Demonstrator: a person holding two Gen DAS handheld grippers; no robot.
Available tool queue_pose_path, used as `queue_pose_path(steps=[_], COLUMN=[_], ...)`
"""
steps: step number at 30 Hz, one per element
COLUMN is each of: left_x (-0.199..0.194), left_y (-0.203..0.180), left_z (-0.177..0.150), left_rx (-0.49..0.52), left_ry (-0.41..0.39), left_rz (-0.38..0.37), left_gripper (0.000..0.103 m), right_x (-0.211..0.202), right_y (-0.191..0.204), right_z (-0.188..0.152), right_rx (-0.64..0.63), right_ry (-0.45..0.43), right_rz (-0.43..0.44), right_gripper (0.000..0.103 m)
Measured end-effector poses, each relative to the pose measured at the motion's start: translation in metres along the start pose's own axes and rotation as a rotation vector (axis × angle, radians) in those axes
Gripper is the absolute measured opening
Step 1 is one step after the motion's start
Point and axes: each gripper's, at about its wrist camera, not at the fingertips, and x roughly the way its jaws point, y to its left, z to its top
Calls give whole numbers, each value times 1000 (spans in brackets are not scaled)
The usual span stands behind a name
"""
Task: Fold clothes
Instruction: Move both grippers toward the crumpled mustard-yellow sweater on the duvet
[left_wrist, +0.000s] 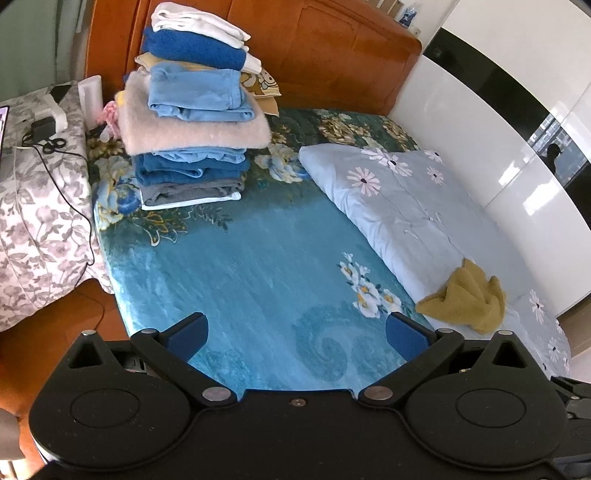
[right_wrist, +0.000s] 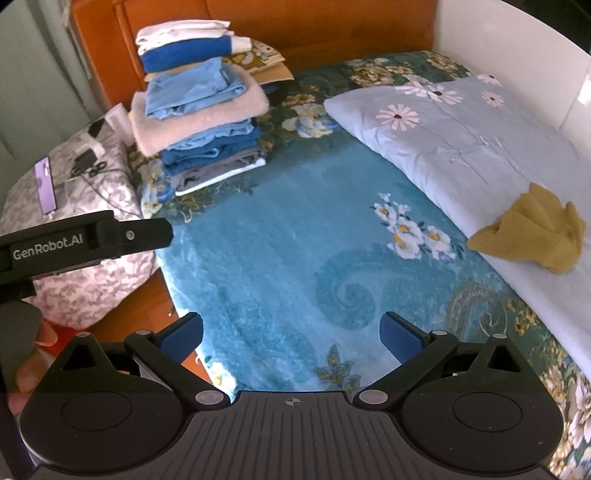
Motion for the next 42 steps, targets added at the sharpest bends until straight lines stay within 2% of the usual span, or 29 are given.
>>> queue_pose_path(steps=[3, 5, 8, 10, 12, 17, 23, 28, 34, 37, 40, 42], left_x=[2, 7, 9, 9, 10, 16, 22, 31, 48, 57, 72, 84], left_y=[0, -4, 4, 9, 18, 20, 14, -12, -61, -90, -125, -145], left_z=[2, 2, 4, 9, 14, 14, 17, 17, 19, 19, 19, 17], left_rx=[27, 58, 85, 115, 115, 151, 234, 306, 312, 309, 319, 298], left_ry=[-11, -1, -5, 6, 27, 36, 17, 7, 2, -30, -24, 14], left_rz=[-18, -27, -47, -82, -152, -202, -297, -352, -351, -349, -352, -359], left_gripper=[101, 101, 101, 101, 101, 101, 101, 101, 101, 101, 101, 101], right_x=[1, 4, 4, 4, 3, -12, -30, -31, -26, -25, -23, -22], right_y=[12, -8, -15, -19, -23, -28, -43, -73, -128, -160, -190, -211], right_z=[-4, -6, -10, -12, -15, -25, -43, -56, -66, -66, -67, -68], right_rx=[34, 86, 142, 185, 229, 323, 440, 500, 494, 503, 516, 525], right_ry=[-2, -7, -15, -23, -36, -123, -283, -340, -408, -447, -477, -496], right_rz=[-14, 7, -19, -38, -59, -77, -119, -82, -43, -30, -60, -80], right_gripper=[103, 103, 103, 103, 103, 103, 103, 103, 103, 103, 103, 103])
